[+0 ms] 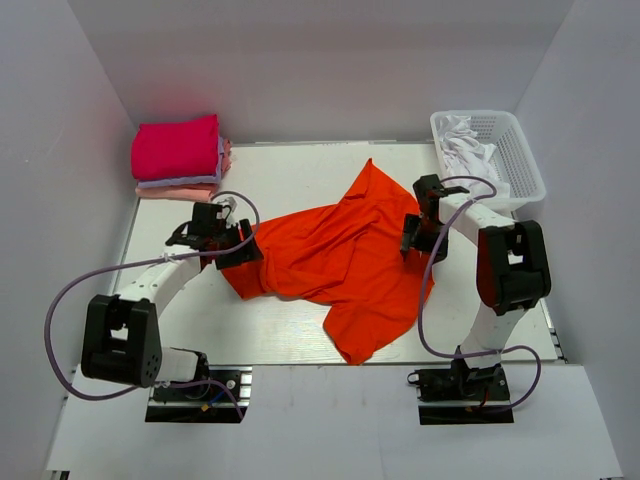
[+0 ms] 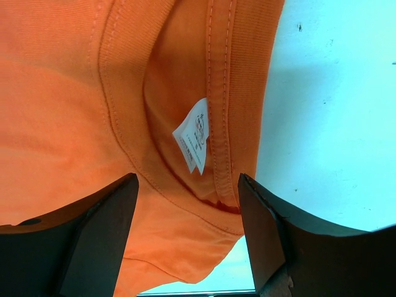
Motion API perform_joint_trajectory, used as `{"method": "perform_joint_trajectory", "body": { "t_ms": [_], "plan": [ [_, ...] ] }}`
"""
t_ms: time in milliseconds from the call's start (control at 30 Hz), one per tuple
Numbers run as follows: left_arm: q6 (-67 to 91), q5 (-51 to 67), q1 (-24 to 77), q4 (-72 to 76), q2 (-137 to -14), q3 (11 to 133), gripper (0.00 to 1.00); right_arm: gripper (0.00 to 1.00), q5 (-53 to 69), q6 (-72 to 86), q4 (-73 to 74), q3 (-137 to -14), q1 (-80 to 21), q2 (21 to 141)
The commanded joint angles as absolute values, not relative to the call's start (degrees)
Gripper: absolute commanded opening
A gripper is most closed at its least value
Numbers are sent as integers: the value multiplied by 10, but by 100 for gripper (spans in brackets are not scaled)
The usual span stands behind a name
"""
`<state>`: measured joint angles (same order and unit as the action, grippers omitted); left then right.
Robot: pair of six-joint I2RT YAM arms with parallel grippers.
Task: Fold and stack the t-shirts
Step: Flatten out the tshirt
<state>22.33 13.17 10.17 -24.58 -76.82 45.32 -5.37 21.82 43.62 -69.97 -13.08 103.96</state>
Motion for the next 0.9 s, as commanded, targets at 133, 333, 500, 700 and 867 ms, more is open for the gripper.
{"method": "perform_joint_trajectory", "body": {
  "t_ms": [133, 333, 500, 700, 867],
  "plan": [
    [201, 221, 99, -133, -774, 414, 76, 71, -50, 217, 458, -732, -128, 1008],
    [189, 185, 99, -113, -730, 385, 76, 71, -43, 222, 466, -759, -127, 1010],
    [189, 186, 99, -77, -729, 366, 76, 71, -45, 215, 481, -781, -129, 1018],
    [189, 179, 99, -63, -743, 360, 76, 70, -47, 203, 497, -809, -129, 1021],
    [178, 120, 94, -47, -729, 352, 76, 70, -32, 200, 501, -822, -127, 1023]
  ]
}}
